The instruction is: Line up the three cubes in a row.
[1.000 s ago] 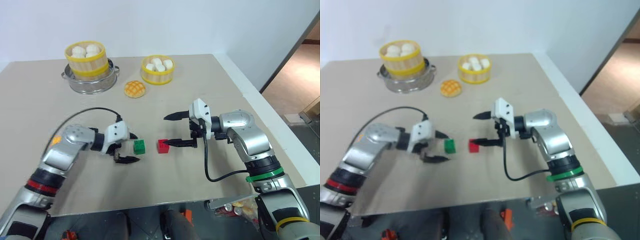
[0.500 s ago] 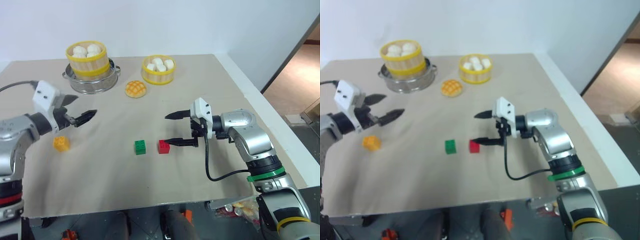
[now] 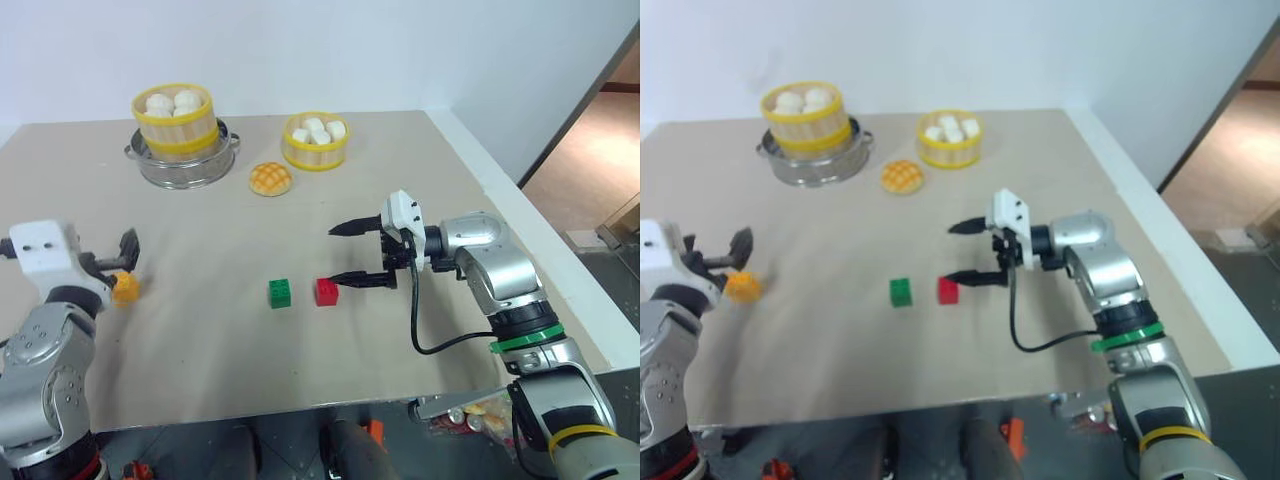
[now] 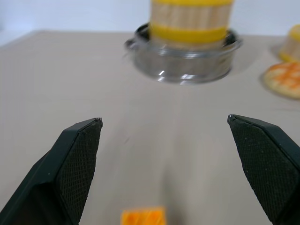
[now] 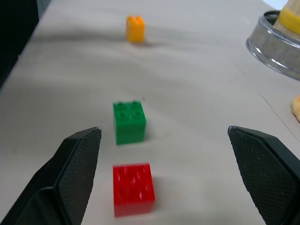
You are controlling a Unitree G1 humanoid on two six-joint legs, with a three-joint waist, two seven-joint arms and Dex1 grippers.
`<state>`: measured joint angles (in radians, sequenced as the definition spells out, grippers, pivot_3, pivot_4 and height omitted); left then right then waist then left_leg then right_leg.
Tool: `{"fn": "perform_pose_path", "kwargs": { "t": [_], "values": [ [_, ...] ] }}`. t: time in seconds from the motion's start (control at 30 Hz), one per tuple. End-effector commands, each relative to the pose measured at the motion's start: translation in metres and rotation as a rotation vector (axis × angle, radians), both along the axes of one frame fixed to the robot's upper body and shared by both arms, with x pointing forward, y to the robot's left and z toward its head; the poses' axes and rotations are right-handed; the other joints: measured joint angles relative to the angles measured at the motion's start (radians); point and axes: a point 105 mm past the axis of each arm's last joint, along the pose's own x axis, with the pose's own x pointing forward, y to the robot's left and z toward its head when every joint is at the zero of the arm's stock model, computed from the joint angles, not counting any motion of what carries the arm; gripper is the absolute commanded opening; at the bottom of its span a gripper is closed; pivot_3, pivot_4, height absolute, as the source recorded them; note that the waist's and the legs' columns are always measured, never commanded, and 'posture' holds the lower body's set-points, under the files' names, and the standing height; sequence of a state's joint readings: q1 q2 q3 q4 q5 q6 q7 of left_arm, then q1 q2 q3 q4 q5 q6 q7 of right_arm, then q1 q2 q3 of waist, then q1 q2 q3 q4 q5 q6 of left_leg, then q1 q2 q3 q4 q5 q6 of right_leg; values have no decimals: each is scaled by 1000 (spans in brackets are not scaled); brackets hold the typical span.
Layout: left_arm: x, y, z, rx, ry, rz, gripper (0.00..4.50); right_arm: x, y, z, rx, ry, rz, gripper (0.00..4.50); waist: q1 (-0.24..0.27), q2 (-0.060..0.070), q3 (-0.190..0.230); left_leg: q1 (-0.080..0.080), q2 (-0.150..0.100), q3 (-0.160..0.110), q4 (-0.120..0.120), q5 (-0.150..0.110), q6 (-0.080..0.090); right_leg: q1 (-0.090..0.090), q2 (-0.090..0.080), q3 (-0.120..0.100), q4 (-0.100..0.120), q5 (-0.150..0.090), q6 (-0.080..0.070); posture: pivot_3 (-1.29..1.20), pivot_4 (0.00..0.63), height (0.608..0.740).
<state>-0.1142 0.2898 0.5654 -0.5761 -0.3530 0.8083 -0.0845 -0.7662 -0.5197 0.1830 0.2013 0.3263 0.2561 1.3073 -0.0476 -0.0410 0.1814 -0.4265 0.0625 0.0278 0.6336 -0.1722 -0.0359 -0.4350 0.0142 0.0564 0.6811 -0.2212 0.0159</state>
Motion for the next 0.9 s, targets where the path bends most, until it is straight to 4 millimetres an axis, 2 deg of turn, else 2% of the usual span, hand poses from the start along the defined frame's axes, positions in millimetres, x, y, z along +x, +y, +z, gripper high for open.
{"fn": "perform_pose_path", "kwargs": {
  "t": [0.03,0.37,0.67,0.77,0.87,0.9],
  "values": [
    [-9,-1,-5,12,0,14,4443,-3,5,36,149,-19,28,4500,0,0,0,0,0,0,0,0,0,0,0,0,0,0,0,0,150,740],
    [-4,-4,-35,-61,68,-2,4443,-11,9,42,195,13,48,4500,2,0,0,0,0,0,0,0,0,0,0,1,0,-2,-3,0,150,740],
    [2,-1,-46,-105,93,21,4443,-11,3,36,153,-14,31,4500,1,0,0,-1,0,1,0,0,0,-1,0,1,0,-1,-2,0,150,740],
    [2,-1,-49,-121,102,24,3637,-10,2,35,146,-19,26,4500,1,0,0,-1,0,1,0,0,0,-2,0,1,0,-1,-2,0,150,740],
    [-1,0,-53,-129,121,42,2549,-11,1,35,143,-21,26,4500,1,0,0,-1,0,0,0,0,0,-2,0,1,0,-1,-2,0,150,740],
    [-1,1,-54,-123,126,43,2350,-11,1,35,143,-22,26,4500,1,0,0,-1,0,0,0,0,0,-2,0,1,0,-1,-2,0,150,740]
  ]
}}
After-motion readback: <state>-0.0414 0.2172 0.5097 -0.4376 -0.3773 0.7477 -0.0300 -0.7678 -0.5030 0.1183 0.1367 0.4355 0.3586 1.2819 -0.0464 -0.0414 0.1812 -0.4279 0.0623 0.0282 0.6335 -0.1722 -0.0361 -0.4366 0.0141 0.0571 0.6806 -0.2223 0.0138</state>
